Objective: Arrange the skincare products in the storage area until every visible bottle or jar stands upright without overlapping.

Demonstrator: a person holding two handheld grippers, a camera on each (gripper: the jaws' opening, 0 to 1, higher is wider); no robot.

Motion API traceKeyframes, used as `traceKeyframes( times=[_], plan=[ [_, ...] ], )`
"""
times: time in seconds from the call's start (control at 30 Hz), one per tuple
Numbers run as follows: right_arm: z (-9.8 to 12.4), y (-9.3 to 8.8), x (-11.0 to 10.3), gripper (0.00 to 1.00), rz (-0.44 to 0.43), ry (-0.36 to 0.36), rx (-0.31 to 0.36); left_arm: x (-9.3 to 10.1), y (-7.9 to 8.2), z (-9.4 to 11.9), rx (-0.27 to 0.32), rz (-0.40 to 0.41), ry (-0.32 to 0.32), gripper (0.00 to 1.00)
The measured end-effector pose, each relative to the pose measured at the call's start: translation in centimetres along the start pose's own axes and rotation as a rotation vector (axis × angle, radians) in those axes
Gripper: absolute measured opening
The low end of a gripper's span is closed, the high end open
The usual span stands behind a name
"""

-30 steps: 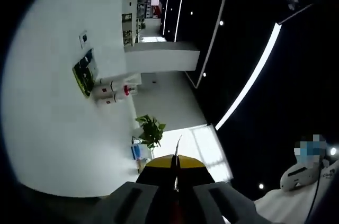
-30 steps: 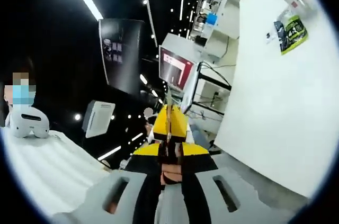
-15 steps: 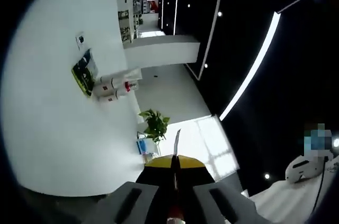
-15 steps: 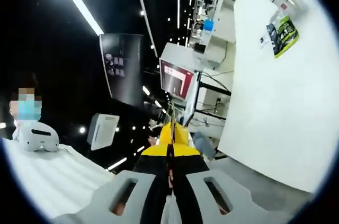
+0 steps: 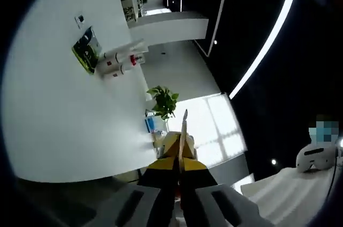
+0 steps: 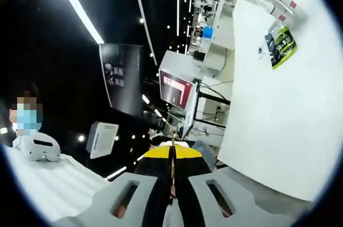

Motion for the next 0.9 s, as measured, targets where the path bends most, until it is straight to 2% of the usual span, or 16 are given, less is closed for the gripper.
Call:
traceKeyframes(
  times=[0.07, 0.13, 0.27, 0.33, 0.47, 0.6, 0.67, 0.77, 0.8, 0.9],
  plan=[
    [-0.4, 0.1, -0.2, 0.0, 0.013, -0.001, 0.02, 0.0, 0.2, 0.0, 0.027, 0.033, -0.019, 0.01],
    [-0.7, 0.2, -0.1, 0.0, 0.062, -0.014, 0.043, -0.2, 0.3, 0.1, 0.042, 0.037, -0.013, 0.01],
    [-1.0, 0.0, 0.0, 0.11, 0.055, -0.017, 0.046, -0.2, 1.1, 0.6, 0.11, 0.072, -0.029, 0.01],
    [-1.1, -0.4, 0.1, 0.09, 0.063, -0.024, 0.025, -0.1, 1.4, 0.8, 0.119, 0.068, -0.028, 0.01],
    [-1.3, -1.0, 0.3, 0.01, 0.062, -0.031, 0.0, -0.1, 1.1, 0.6, 0.089, 0.042, -0.013, 0.01],
    [-1.3, -1.1, 0.6, 0.0, 0.074, -0.055, -0.013, -0.4, 0.7, 0.4, 0.084, 0.046, 0.0, 0.01],
    [-1.0, -1.1, 0.6, 0.0, 0.045, -0.055, -0.035, -0.4, 0.6, 0.4, 0.065, 0.035, 0.013, 0.01],
    [-0.6, -0.8, 0.5, 0.0, 0.053, -0.053, -0.047, -0.7, 0.5, 0.4, 0.01, 0.008, 0.06, 0.05],
    [-0.4, -0.6, 0.3, 0.0, 0.026, -0.043, -0.054, -0.7, 0.6, 0.6, 0.004, -0.036, 0.06, 0.1],
    [0.2, 0.0, 0.3, 0.0, 0.008, -0.047, -0.065, -0.4, 0.8, 1.0, 0.005, -0.036, 0.057, 0.15]
  ],
)
Point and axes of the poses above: the point that each gripper's makers call its tool centre point, and the gripper's own axes: z roughly backward along the fingers, x roughly to its right, y roughly out of its top, the point moved 7 cm from there along z, roughly backward along the fingers, and after that the axes turned 3 degrees about x, right-handed, at the moved point
